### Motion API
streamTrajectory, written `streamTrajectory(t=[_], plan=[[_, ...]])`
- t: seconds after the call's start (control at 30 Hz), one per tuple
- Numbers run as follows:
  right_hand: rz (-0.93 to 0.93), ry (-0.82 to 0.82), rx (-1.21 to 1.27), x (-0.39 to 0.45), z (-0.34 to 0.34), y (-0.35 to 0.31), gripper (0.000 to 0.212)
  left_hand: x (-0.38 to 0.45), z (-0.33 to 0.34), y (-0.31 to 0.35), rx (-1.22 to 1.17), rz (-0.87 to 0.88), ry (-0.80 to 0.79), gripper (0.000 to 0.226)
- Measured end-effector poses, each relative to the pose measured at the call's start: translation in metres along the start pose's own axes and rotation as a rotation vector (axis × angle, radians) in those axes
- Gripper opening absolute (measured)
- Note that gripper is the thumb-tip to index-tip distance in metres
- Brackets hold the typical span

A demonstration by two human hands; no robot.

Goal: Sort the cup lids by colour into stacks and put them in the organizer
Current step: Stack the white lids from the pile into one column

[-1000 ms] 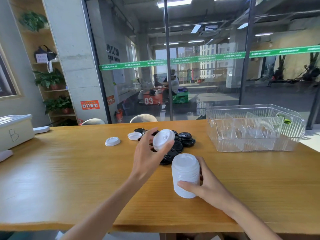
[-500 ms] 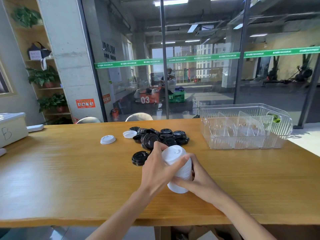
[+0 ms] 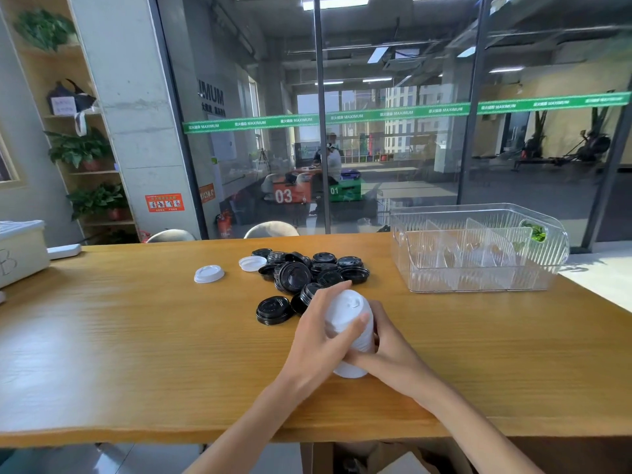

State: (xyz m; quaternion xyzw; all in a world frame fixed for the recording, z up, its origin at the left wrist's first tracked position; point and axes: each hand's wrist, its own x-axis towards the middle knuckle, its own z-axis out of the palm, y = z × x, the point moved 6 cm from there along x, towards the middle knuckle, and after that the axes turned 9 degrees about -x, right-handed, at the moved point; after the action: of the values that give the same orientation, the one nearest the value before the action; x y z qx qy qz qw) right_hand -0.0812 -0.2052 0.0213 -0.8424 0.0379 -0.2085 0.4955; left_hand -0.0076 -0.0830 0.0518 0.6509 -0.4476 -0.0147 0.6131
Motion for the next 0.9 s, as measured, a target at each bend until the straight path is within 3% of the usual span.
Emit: streamTrajectory(t=[0.13, 0.27, 0.43, 0.57, 0.9], plan=[[-0.003, 0.016, 0.001, 0.0, -0.001, -0.002, 0.072, -0.004, -0.007, -0.011, 0.003, -0.062, -0.177, 0.071], [0.001, 0.018, 0.002, -0.001, 0.0, -0.002, 0.072, -0.003, -0.012, -0.012, -0.011, -0.072, -0.226, 0.067], [0.009, 0.015, -0.004, -0.001, 0.0, -0.002, 0.066, 0.001, -0.015, -0.008, 0.069, 0.004, -0.065, 0.078], [0.016, 0.016, -0.004, 0.0, 0.0, 0.0, 0.067, 0.005, -0.006, -0.004, 0.064, 0.031, 0.031, 0.065], [0.034, 0.014, -0.045, 0.002, -0.001, 0.006, 0.074, 0.002, 0.005, -0.02, -0.103, -0.084, 0.197, 0.074]])
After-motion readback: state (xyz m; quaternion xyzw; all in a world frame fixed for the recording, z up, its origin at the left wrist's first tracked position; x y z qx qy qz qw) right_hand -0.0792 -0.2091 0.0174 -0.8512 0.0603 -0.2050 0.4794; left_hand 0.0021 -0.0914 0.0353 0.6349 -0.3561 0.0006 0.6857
